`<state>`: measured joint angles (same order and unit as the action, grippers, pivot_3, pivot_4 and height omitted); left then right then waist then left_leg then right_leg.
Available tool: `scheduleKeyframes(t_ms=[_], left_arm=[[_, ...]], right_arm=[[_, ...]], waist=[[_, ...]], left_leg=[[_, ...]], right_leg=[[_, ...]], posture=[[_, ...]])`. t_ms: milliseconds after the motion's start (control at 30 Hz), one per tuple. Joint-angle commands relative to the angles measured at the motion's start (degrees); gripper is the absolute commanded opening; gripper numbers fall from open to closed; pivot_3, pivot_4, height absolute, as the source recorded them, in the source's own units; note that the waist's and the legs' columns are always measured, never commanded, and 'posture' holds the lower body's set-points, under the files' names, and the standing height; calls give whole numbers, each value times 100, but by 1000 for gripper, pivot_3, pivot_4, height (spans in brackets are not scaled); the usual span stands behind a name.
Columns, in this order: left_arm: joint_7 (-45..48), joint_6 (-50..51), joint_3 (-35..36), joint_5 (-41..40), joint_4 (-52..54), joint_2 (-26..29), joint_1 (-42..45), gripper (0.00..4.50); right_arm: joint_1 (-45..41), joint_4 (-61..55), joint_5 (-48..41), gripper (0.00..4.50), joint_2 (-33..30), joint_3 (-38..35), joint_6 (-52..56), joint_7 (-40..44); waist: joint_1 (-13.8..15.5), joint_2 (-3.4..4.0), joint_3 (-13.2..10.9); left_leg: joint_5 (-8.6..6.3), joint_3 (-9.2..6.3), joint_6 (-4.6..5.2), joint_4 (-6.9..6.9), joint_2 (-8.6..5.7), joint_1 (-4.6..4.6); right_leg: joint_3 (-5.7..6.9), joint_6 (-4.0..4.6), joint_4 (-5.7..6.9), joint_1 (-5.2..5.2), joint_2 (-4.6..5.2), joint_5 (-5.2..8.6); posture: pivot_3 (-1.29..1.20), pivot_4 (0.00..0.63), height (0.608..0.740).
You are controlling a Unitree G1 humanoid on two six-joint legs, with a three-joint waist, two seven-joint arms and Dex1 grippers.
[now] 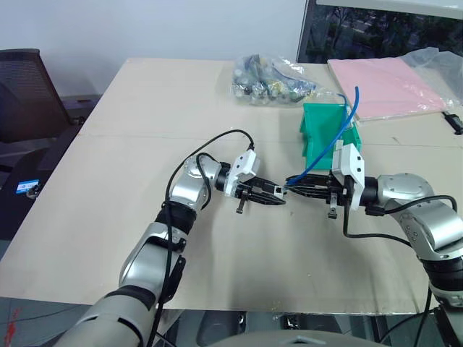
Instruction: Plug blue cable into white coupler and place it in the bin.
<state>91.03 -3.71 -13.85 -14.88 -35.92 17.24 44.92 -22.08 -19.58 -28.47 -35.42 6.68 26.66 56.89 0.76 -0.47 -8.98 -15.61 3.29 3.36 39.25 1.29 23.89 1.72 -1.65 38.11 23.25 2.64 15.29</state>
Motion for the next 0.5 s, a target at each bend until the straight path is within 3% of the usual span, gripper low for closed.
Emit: scheduleKeyframes(t_ms=[33,500], left_arm=[[36,-50,77,-31,97,-36,61,604],[44,-16,98,-18,51,-54,-2,604]], right_arm=[[-123,-87,1,0,-9,12,-27,54],[-27,27,319,0,-287,235,-1,225]], waist=[[0,0,0],[0,0,0]], left_leg=[[0,0,0,1,0,0],[1,1,-1,3,-1,0]], right_leg=[[0,0,0,0,0,0],[1,0,1,0,1,0]], posture=[[0,150,740],[0,150,740]])
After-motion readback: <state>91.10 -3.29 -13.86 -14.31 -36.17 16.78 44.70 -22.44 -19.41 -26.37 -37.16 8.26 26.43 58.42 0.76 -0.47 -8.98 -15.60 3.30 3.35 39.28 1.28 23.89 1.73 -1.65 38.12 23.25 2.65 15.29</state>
